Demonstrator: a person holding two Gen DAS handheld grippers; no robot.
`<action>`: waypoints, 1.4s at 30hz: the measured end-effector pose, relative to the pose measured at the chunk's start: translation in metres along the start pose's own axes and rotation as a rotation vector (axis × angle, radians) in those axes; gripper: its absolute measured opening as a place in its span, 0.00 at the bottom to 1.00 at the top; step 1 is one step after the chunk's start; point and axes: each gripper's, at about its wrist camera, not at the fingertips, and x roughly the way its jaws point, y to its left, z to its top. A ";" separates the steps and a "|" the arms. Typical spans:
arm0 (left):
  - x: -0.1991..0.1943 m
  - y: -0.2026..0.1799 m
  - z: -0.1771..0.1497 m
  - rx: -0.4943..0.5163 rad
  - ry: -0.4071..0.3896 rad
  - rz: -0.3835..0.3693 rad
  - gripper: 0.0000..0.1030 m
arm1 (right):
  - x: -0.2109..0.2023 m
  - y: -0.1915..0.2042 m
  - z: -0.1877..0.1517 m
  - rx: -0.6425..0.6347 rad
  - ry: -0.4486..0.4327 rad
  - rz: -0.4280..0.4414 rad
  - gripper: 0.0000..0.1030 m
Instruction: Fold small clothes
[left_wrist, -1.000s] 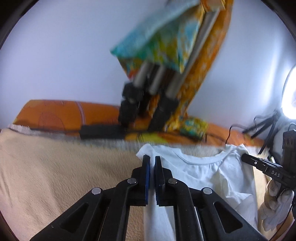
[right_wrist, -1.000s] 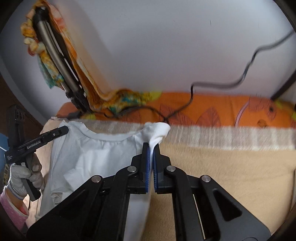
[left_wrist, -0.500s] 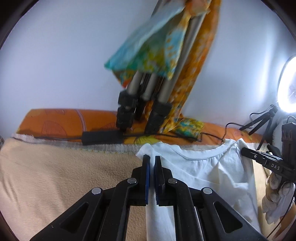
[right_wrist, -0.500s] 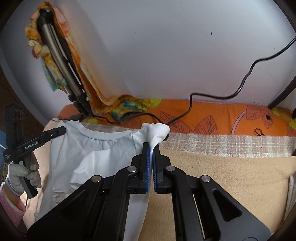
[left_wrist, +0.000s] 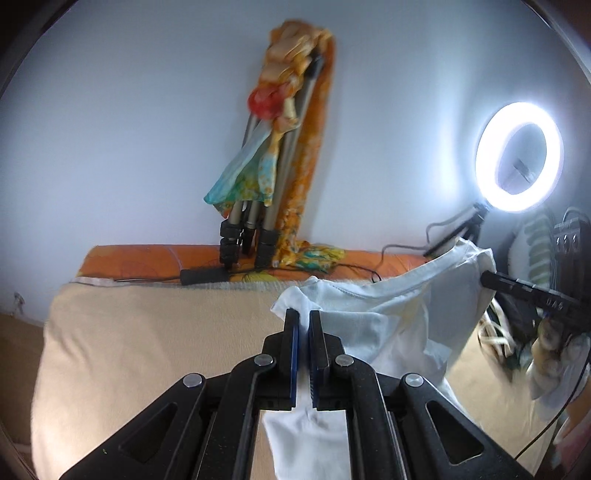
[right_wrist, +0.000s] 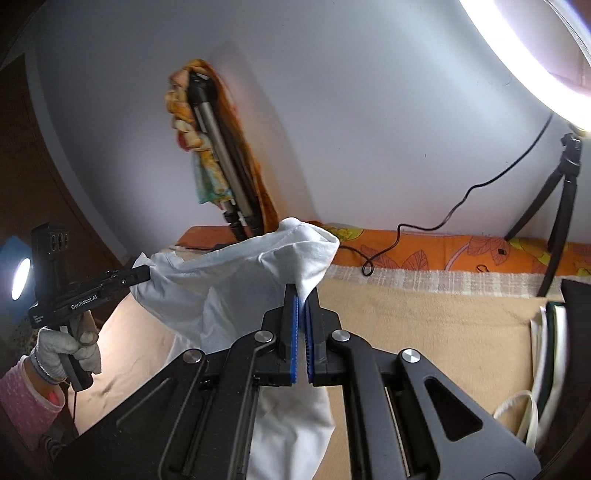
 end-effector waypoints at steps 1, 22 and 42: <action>-0.009 -0.003 -0.006 0.006 -0.001 -0.002 0.01 | -0.008 0.005 -0.005 -0.001 -0.001 0.002 0.04; -0.103 -0.032 -0.170 0.105 0.137 -0.002 0.02 | -0.101 0.057 -0.181 -0.120 0.097 -0.110 0.04; -0.112 0.020 -0.190 -0.406 0.242 -0.156 0.32 | -0.115 0.009 -0.212 0.439 0.168 0.000 0.46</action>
